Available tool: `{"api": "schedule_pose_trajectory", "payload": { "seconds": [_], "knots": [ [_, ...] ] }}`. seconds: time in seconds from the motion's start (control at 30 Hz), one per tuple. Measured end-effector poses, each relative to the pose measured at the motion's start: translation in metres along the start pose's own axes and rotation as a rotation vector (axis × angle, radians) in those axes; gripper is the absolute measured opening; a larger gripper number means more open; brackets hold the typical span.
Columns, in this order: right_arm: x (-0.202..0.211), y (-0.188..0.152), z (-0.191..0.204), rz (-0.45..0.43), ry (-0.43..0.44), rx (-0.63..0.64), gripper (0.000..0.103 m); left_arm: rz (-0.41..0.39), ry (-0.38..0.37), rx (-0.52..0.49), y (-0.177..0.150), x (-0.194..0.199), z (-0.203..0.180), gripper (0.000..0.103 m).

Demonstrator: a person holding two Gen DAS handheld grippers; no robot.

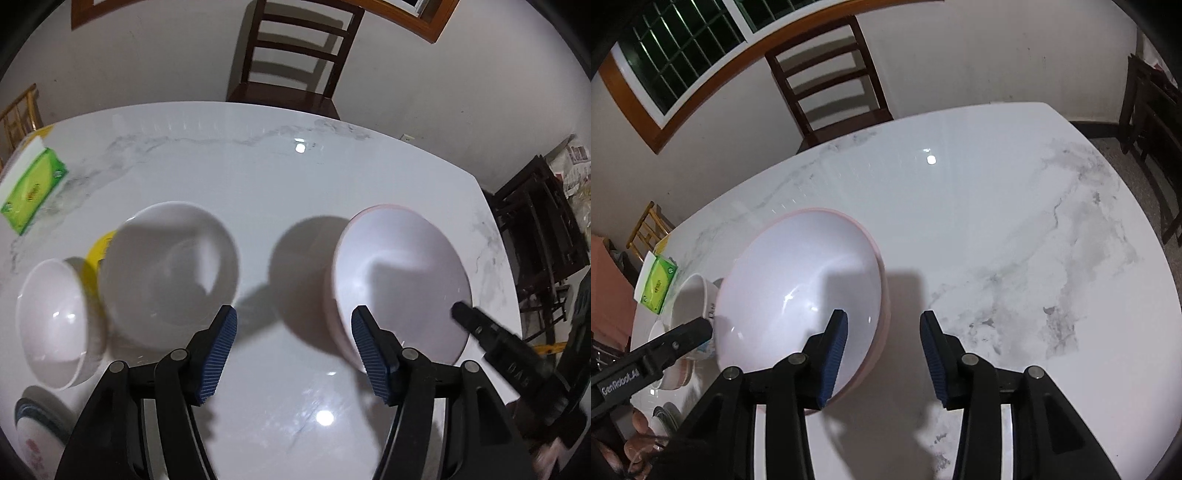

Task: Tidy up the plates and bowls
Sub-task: 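Grasp the rim of the pink bowl with both tools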

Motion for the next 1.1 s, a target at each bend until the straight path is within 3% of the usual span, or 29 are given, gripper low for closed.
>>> {"api": "schedule_pose_trajectory", "payload": {
  "seconds": [0.2, 0.3, 0.4, 0.47, 0.7, 1.1],
  "knots": [
    [-0.013, -0.002, 0.000, 0.028, 0.009, -0.008, 0.041, 0.051, 0.012, 0.016, 0.002, -0.028, -0.006, 0.056],
    [-0.018, -0.004, 0.000, 0.038, 0.026, -0.021, 0.036, 0.069, -0.003, 0.027, -0.002, -0.037, -0.005, 0.039],
    [-0.016, -0.007, 0.004, 0.035, 0.056, -0.020, 0.024, 0.084, -0.070, 0.022, -0.007, -0.040, -0.010, 0.021],
    [-0.013, -0.010, 0.008, 0.031, 0.049, -0.009, 0.024, 0.089, -0.085, 0.003, -0.012, -0.037, -0.016, 0.011],
    [0.005, -0.030, 0.014, 0.046, 0.061, -0.012, 0.023, 0.094, -0.058, 0.008, -0.036, -0.022, -0.010, 0.011],
    [0.055, -0.102, 0.047, 0.079, 0.091, 0.040, 0.023, 0.102, -0.031, 0.062, -0.103, 0.040, 0.025, 0.012]
  ]
}}
Point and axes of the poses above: each gripper's, at about its wrist camera, not at the fingertips, and x roughly against the way its jaws point, z to its left, y to its top, the point moved 5 cm from there along -x, roughly the way its jaws point, and after that the axes turned 4 degrees about -y, right-handed, at the moved point
